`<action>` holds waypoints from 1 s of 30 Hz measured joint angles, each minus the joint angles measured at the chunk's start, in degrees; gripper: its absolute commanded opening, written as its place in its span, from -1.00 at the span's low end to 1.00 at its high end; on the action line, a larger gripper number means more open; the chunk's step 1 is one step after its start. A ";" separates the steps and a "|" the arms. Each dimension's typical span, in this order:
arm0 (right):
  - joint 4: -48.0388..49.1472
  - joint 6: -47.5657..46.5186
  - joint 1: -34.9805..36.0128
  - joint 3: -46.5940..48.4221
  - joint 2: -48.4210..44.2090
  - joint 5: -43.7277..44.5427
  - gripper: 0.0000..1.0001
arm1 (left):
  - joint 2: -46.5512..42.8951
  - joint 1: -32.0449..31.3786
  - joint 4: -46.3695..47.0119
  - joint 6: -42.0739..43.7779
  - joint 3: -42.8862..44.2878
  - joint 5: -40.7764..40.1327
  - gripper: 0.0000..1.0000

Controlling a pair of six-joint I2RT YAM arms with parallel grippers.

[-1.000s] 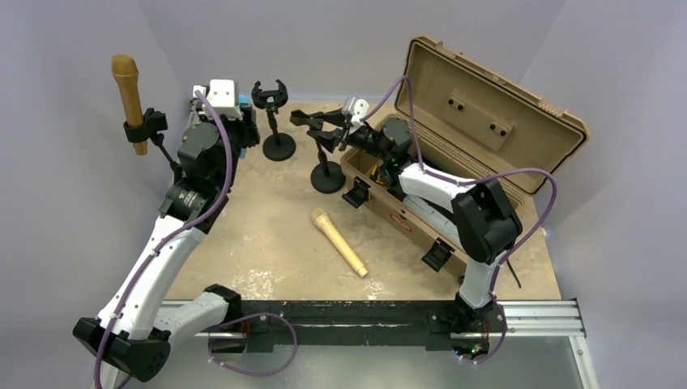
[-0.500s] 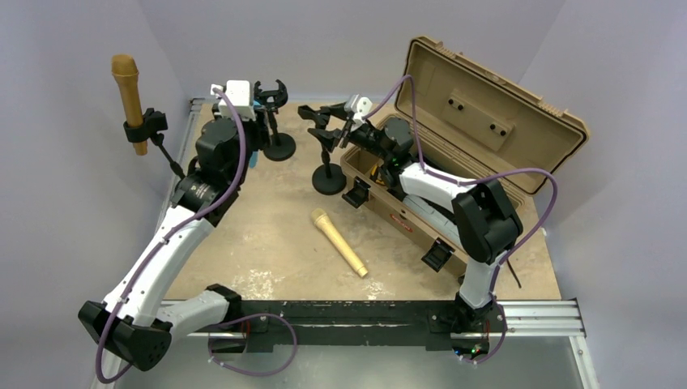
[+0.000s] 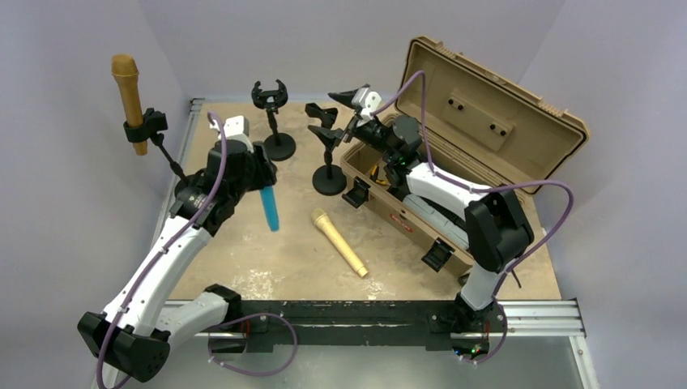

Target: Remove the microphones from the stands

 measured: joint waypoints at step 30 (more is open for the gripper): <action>-1.22 0.20 0.00 -2.45 -10.12 5.53 0.98 | 13.09 0.35 22.45 -56.15 -37.57 28.63 -0.87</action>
